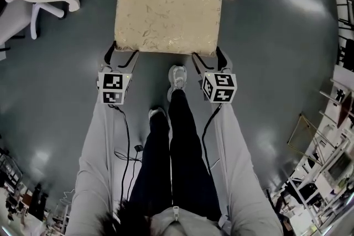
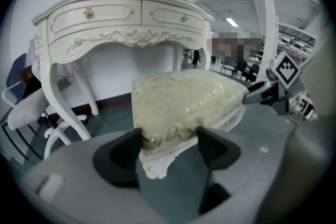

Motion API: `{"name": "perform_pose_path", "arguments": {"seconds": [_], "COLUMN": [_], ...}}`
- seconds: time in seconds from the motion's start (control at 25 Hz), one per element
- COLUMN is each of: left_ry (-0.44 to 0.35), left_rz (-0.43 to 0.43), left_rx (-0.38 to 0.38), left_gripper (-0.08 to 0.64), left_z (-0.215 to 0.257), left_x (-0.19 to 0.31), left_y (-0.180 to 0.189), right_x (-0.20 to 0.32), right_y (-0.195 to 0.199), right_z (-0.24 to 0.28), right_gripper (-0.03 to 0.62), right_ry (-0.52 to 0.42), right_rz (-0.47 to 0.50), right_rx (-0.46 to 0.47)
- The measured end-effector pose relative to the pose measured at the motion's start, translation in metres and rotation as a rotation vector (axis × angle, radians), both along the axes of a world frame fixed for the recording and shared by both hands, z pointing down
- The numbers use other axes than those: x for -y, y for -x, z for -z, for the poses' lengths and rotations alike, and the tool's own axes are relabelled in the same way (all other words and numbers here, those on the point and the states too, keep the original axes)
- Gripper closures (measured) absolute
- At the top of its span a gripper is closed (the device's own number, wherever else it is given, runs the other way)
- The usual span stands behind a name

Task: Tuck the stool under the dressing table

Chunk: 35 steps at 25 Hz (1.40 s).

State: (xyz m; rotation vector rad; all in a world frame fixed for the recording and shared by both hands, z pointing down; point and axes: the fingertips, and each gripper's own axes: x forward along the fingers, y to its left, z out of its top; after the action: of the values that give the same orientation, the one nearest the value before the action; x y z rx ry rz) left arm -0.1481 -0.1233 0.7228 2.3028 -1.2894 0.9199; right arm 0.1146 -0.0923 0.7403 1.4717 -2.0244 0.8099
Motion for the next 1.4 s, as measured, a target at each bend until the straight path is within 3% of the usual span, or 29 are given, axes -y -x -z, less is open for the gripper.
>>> {"name": "perform_pose_path", "arguments": {"seconds": [0.32,0.92,1.4], "left_ry": [0.013,0.030,0.012], "left_rz": [0.025,0.053,0.091], "left_rx": [0.009,0.011,0.008], "left_gripper": [0.212,0.212,0.213], "left_z": [0.005,0.001,0.001], "left_x": [0.066,0.117,0.110], "left_y": [-0.015,-0.024,-0.032], "right_x": [0.076,0.137,0.141], "right_y": [-0.015,-0.025,-0.033], "right_z": [0.007,0.004,0.005], "right_gripper": [0.212,0.213,0.215], "right_ry": [0.009,0.001,-0.016], "right_rz": [0.033,0.067,0.120], "right_rx": [-0.012,-0.024,-0.023]}}
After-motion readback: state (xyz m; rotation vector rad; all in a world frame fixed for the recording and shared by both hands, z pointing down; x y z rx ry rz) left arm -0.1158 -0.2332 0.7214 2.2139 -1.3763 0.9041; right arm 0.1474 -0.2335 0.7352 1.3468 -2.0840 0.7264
